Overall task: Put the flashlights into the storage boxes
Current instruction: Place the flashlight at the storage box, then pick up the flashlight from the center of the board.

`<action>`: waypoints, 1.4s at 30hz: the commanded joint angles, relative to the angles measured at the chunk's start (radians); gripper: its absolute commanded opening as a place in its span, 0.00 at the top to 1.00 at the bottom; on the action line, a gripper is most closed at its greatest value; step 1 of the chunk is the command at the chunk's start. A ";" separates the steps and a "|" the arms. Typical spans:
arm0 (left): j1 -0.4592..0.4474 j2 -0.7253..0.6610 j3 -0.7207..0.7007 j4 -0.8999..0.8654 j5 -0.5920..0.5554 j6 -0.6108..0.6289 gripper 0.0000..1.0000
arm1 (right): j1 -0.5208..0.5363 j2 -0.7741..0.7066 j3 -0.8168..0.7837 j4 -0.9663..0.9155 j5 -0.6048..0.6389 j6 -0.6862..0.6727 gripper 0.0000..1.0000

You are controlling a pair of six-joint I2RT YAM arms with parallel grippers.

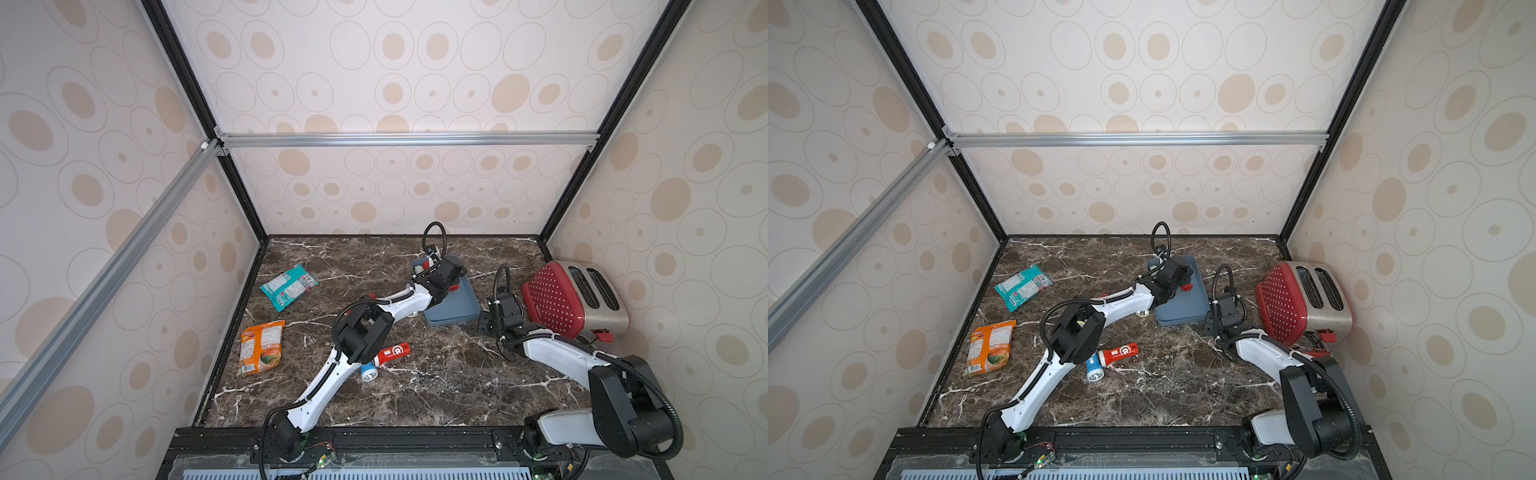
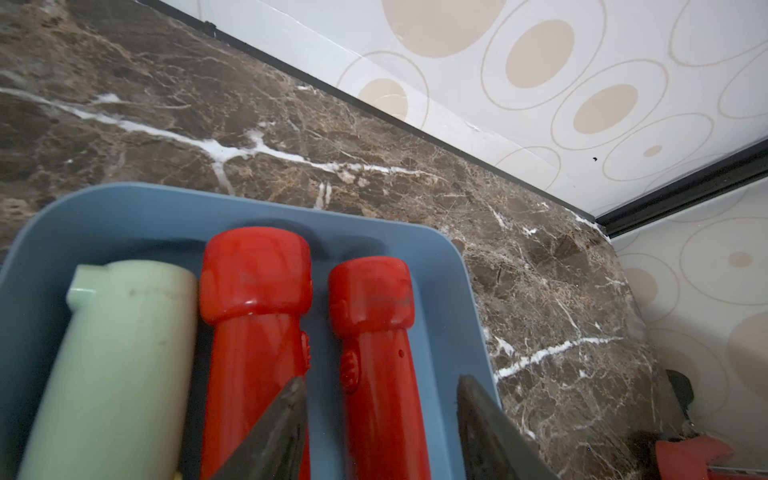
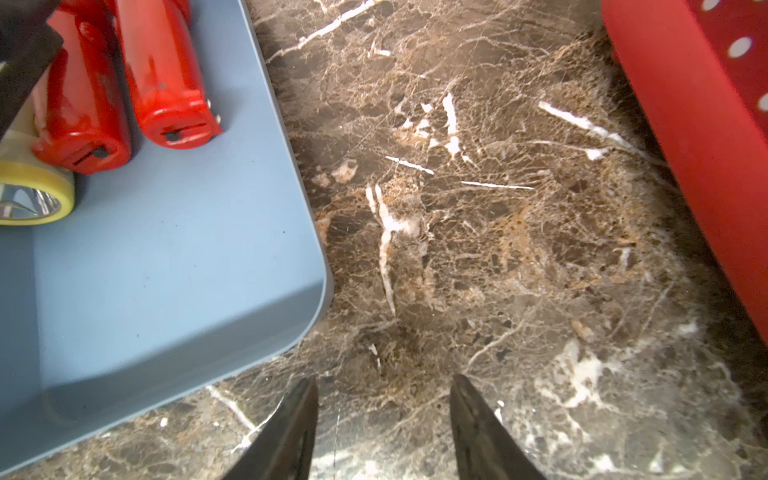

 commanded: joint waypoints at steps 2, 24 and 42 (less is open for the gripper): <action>0.006 0.010 0.035 -0.037 -0.031 0.016 0.41 | -0.003 0.011 0.009 0.017 0.012 -0.009 0.47; 0.024 -0.909 -1.117 0.019 -0.212 0.340 0.40 | -0.003 0.023 -0.011 0.044 -0.031 -0.021 0.47; 0.059 -1.052 -1.417 0.260 -0.244 0.531 0.40 | 0.380 -0.227 0.061 -0.370 -0.020 0.286 0.47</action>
